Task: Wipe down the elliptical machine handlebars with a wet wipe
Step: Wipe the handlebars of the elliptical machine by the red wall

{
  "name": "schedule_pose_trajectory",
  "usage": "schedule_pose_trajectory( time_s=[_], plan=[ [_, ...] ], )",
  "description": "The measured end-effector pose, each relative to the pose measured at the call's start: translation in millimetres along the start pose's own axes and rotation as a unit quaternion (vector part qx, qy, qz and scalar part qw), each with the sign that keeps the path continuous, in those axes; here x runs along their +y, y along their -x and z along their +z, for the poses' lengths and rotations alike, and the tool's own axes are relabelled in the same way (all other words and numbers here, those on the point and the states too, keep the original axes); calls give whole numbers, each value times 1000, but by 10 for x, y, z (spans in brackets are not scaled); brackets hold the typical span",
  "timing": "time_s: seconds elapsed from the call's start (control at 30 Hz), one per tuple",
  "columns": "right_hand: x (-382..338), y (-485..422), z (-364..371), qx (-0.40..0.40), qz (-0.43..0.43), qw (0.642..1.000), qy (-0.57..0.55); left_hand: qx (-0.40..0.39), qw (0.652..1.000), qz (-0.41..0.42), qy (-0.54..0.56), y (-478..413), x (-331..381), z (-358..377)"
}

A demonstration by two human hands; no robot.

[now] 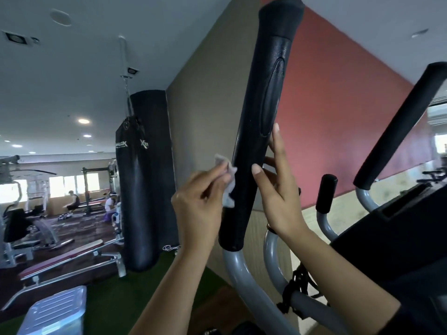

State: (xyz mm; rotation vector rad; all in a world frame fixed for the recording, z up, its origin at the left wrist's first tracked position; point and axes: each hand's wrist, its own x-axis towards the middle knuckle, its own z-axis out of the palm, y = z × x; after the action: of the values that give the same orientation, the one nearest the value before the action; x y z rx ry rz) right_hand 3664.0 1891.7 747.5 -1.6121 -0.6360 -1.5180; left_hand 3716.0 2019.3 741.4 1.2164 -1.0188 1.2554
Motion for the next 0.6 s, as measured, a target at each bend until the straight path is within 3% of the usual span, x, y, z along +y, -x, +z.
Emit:
schedule_pose_trajectory(
  time_s=[0.13, 0.37, 0.6],
  plan=[
    [-19, 3, 33, 20, -1, 999, 28, -8, 998, -21, 63, -342, 66, 144],
    [-77, 97, 54, 29, 12, 996, 86, -66, 991, -18, 113, -38, -251, -13],
    [-102, 180, 125, 32, 24, 994, 106, -49, 981, -42, 180, -685, -73, 242]
  ],
)
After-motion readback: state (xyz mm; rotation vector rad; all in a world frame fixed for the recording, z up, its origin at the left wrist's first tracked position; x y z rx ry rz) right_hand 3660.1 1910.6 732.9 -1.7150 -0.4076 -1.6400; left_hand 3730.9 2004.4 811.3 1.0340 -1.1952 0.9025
